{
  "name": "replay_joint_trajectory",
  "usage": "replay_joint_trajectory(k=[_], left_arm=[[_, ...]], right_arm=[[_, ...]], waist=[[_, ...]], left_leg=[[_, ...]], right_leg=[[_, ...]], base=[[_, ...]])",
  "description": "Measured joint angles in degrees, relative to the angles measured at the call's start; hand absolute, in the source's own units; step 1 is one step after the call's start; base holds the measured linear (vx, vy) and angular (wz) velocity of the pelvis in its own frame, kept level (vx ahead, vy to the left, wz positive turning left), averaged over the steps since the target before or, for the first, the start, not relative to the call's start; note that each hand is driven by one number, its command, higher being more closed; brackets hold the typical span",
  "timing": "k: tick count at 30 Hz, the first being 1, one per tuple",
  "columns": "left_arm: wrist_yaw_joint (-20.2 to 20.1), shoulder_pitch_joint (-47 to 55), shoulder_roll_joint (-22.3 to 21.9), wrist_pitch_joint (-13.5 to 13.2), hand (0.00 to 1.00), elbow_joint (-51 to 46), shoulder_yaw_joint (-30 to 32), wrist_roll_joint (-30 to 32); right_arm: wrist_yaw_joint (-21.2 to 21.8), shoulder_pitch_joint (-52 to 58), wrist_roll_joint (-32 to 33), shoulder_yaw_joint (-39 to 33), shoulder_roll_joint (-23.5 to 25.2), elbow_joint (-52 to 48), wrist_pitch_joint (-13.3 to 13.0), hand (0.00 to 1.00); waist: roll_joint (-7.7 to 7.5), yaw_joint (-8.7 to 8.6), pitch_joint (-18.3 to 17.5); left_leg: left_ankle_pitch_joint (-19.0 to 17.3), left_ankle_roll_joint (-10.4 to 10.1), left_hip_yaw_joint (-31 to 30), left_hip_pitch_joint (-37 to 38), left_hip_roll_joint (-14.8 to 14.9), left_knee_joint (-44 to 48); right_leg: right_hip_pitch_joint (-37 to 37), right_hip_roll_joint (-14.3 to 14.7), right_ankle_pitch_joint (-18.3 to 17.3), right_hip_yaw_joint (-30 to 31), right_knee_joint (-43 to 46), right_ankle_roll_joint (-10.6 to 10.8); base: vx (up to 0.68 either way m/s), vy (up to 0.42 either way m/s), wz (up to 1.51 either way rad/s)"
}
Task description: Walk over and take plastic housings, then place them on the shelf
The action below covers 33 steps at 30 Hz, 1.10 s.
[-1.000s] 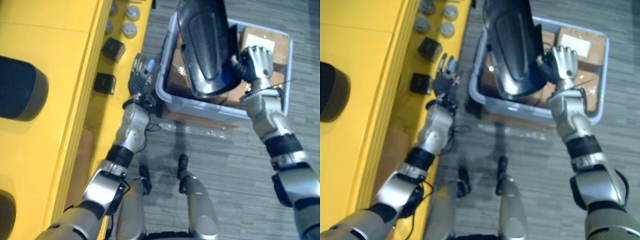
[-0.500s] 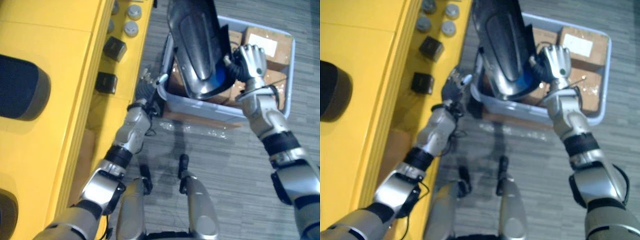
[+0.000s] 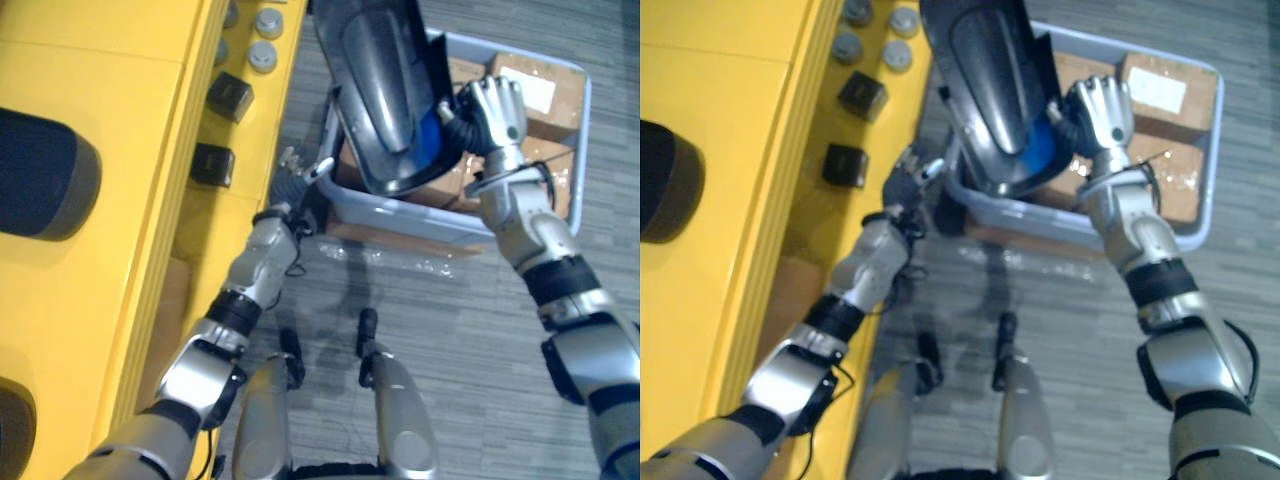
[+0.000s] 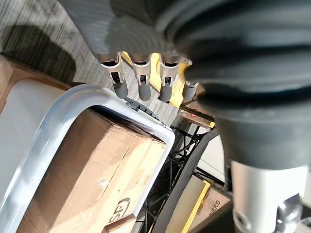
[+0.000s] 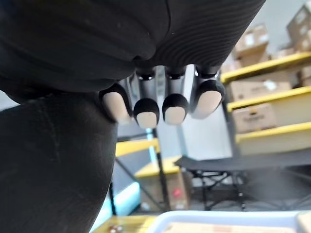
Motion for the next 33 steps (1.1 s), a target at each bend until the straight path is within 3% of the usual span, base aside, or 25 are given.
replay_joint_trajectory(k=[7, 12, 18, 25, 33], left_arm=[[-0.76, 0.00, 0.65, -1.42, 0.00, 0.01, 0.20, -1.60], [-4.92, 0.00, 0.71, -3.91, 0.00, -0.01, 0.45, -7.16], [-7.19, -0.01, 0.65, -5.43, 0.00, -0.04, 0.20, -9.02], [-7.22, -0.01, 0.62, -5.32, 0.00, -0.06, -0.22, -8.87], [-7.06, 0.02, 0.22, -2.15, 0.00, -0.05, -2.40, -6.24]], right_arm=[[0.00, 0.31, -0.95, 0.08, 0.13, 0.17, -1.12, 1.00], [0.00, 0.91, -1.62, 1.30, 1.15, 1.54, -1.15, 1.00], [0.00, 1.05, -2.21, 2.78, 2.21, 2.45, -1.21, 1.00], [0.00, 1.04, -2.20, 4.11, 2.35, 2.63, -1.17, 1.00], [-0.01, 0.83, -2.20, 6.17, 3.48, 2.62, -1.25, 1.00]], waist=[[0.00, -0.04, 0.00], [0.00, -0.07, 0.00], [0.00, -0.11, 0.00], [0.00, -0.11, 0.00], [0.01, 0.02, 0.00]], left_leg=[[0.11, 0.19, -0.26, -0.25, -0.32, 0.00], [0.12, 0.21, -0.73, 0.09, -0.58, -0.02], [0.18, 0.31, -0.71, 0.06, -0.65, -0.10], [0.22, 0.36, -1.01, 0.12, -0.77, -0.13], [0.34, 0.57, -1.11, 0.07, -0.97, -0.13]], right_leg=[[0.20, -0.11, 0.54, 0.00, -0.76, 0.16], [0.93, -0.19, 0.59, 0.00, -1.14, 0.24], [1.08, -0.17, 0.86, 0.01, -1.74, 0.27], [1.26, -0.17, 0.94, -0.04, -1.88, 0.26], [1.67, -0.22, 1.48, -0.11, -2.75, 0.42]], base=[[0.00, 0.003, 0.01], [0.00, 0.016, 0.03], [0.00, 0.000, 0.00], [0.00, 0.000, 0.00], [0.00, 0.000, 0.00]])
